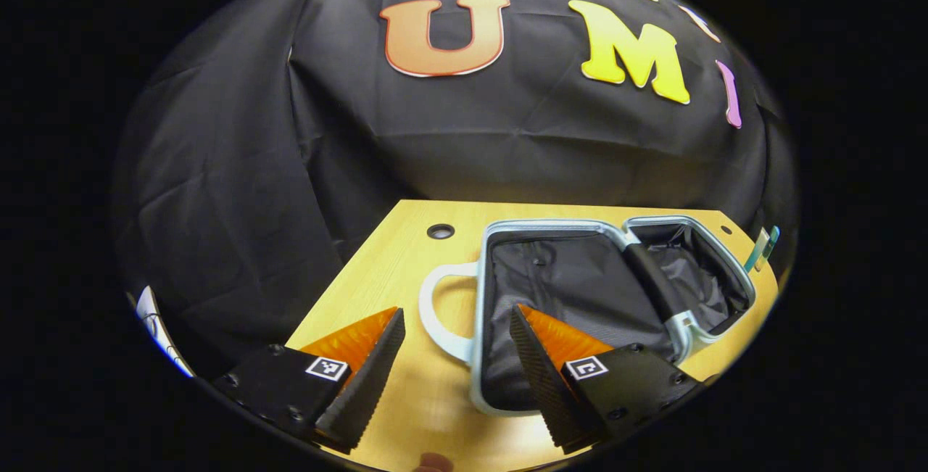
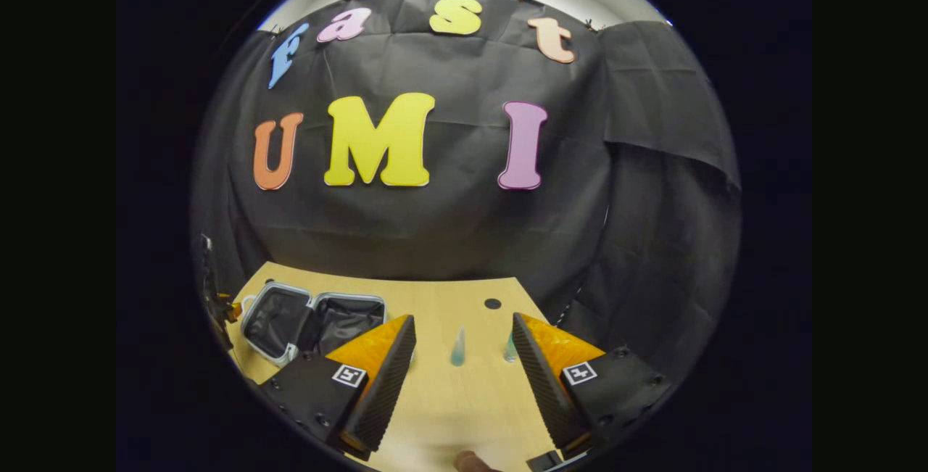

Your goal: First open the suitcase, pack the skin care products into it, and then close the suitcase.

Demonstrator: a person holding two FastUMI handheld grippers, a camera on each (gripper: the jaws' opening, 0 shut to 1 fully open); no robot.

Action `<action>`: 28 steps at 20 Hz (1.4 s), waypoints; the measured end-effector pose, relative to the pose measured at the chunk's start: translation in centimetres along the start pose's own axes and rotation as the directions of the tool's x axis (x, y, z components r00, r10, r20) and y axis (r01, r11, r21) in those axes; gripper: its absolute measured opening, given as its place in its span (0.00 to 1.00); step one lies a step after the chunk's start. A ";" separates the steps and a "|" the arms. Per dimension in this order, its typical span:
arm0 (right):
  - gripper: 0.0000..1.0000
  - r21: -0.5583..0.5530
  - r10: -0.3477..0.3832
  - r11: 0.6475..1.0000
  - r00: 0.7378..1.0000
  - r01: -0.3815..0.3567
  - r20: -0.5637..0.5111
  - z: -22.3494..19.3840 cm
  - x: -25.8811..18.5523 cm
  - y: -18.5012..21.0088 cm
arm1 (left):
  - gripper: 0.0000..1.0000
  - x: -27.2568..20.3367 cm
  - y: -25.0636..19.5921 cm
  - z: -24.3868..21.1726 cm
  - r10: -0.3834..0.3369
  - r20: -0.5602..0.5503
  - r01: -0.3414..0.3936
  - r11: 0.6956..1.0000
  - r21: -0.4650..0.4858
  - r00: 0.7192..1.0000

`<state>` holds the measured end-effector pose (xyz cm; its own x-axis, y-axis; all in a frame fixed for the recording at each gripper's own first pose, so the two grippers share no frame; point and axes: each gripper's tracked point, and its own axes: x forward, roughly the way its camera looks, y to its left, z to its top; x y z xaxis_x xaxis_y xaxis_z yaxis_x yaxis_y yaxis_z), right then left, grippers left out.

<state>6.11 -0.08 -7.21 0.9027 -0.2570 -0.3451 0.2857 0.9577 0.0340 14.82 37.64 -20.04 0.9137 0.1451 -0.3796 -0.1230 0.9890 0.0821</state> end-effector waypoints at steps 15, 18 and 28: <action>0.79 0.126 -0.025 0.991 0.997 0.034 -0.078 -5.4 7.3 -19.3 | 0.93 -7.9 -35.7 -0.8 -0.227 -0.026 0.229 0.968 0.107 0.973; 0.79 0.124 -0.036 0.991 0.995 0.048 -0.098 -6.7 8.7 -22.2 | 0.94 -7.4 -43.8 -1.7 -0.318 -0.044 0.321 0.935 0.152 0.947; 0.80 0.044 -0.018 0.999 0.995 0.022 -0.098 -8.9 10.4 -25.8 | 0.94 -0.2 -59.0 -5.2 -0.418 -0.103 0.430 0.885 0.178 0.903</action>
<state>5.23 -26.33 -19.98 0.8616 -0.2602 -0.4358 0.3196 0.9452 0.0674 19.83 -20.56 -29.58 0.8363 -0.2798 -0.4714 0.3533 0.9326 0.0732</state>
